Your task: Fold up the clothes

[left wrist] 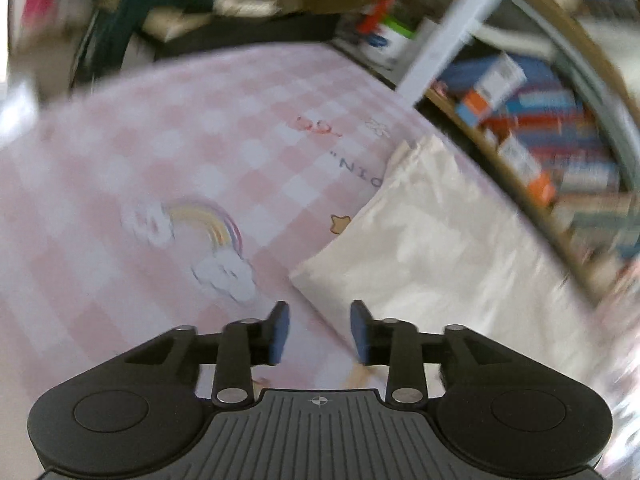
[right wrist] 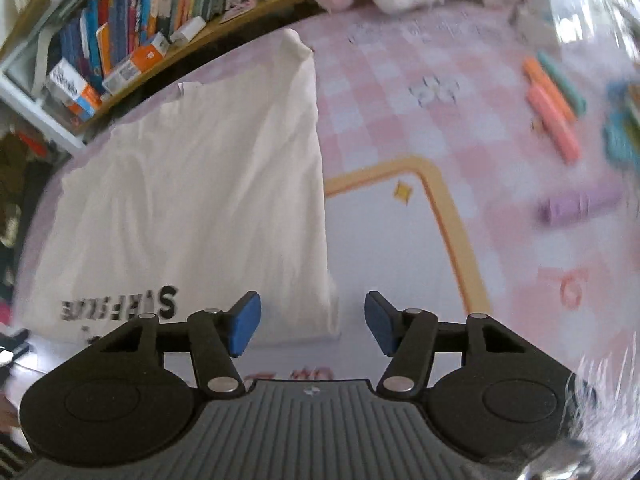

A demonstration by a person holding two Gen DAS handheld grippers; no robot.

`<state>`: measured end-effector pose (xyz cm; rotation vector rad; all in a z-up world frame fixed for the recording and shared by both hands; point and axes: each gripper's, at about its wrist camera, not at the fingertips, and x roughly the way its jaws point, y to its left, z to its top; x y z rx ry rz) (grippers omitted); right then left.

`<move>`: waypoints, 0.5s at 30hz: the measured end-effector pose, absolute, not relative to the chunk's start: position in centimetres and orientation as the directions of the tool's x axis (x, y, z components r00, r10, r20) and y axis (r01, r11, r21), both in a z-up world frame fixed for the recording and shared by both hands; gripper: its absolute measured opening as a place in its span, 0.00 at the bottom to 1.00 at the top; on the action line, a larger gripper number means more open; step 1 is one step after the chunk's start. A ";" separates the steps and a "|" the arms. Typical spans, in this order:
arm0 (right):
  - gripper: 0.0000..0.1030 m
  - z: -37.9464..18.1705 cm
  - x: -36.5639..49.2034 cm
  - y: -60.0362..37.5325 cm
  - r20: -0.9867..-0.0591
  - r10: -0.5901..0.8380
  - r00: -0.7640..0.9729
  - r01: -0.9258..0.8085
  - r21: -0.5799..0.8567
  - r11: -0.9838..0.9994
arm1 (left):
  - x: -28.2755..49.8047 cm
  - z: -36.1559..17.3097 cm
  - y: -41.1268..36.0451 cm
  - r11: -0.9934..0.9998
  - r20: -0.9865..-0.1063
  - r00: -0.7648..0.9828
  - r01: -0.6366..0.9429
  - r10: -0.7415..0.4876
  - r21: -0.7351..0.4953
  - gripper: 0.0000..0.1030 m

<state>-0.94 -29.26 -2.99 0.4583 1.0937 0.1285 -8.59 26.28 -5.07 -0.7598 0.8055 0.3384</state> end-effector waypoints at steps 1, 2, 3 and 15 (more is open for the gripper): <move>0.55 -3.1 -1.3 -29.6 -0.819 0.346 0.458 0.147 0.453 0.879 | -8.8 -5.4 26.7 0.643 -0.742 0.670 -0.557 -0.026 -0.526 0.34; 0.55 -3.3 -1.6 -29.9 -0.810 0.372 0.453 0.172 0.488 0.856 | -8.8 -5.9 27.2 0.594 -0.737 0.675 -0.576 -0.041 -0.562 0.34; 0.55 -3.4 -1.9 -30.1 -0.799 0.397 0.451 0.194 0.522 0.831 | -8.8 -6.4 27.7 0.544 -0.730 0.681 -0.593 -0.055 -0.594 0.34; 0.06 -5.3 -2.0 -31.3 -0.718 0.430 0.547 0.521 0.694 0.496 | -8.0 -7.3 29.3 0.303 -0.635 0.767 -0.585 -0.096 -0.752 0.03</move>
